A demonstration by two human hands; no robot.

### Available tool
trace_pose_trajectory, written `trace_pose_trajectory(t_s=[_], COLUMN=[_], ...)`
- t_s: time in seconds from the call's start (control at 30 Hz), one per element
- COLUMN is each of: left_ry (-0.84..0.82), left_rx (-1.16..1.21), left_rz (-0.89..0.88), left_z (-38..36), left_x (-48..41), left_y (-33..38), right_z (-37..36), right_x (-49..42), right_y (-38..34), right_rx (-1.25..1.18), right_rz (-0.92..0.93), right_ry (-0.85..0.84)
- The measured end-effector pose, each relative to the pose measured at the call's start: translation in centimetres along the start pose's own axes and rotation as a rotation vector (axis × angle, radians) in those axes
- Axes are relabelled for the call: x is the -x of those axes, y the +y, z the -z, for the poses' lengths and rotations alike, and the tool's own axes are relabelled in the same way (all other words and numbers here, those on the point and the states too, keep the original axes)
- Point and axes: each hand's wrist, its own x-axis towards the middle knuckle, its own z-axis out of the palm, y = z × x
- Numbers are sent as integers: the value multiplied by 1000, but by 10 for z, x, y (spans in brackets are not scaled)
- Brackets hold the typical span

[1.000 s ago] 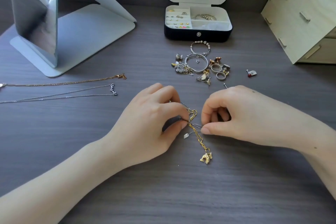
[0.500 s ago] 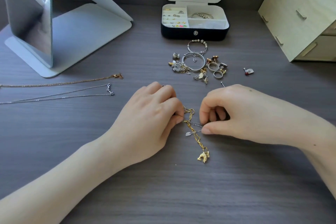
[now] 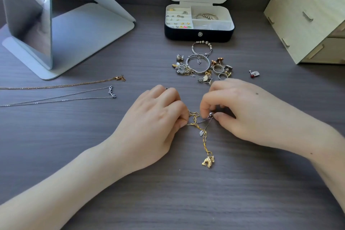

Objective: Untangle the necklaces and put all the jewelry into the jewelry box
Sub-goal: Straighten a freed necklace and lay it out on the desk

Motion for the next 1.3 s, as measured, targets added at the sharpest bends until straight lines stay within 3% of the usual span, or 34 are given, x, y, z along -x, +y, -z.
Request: trace_pose_trajectory(t_s=[0.27, 0.63, 0.73, 0.83, 0.97, 1.17, 1.3], left_ry=[89, -58, -17, 49, 64, 22, 22], left_rx=[0, -122, -81, 12, 63, 124, 143], left_rz=[-59, -205, -218, -104, 59, 79, 92], left_z=[7, 13, 13, 14, 10, 4, 2], left_x=[1, 6, 8, 9, 5, 3, 2], left_y=[3, 1, 4, 7, 6, 7, 6], right_z=[2, 17, 16, 8, 0, -11, -13], right_x=[1, 7, 4, -1, -5, -12, -15], right_y=[-2, 9, 10, 8, 8, 6, 9], right_rx=[-27, -2, -113, -183, -160, -108, -112], right_rz=[46, 53, 90, 125, 124, 165, 160], right_ry=[-52, -242, -127, -2, 32, 109, 51])
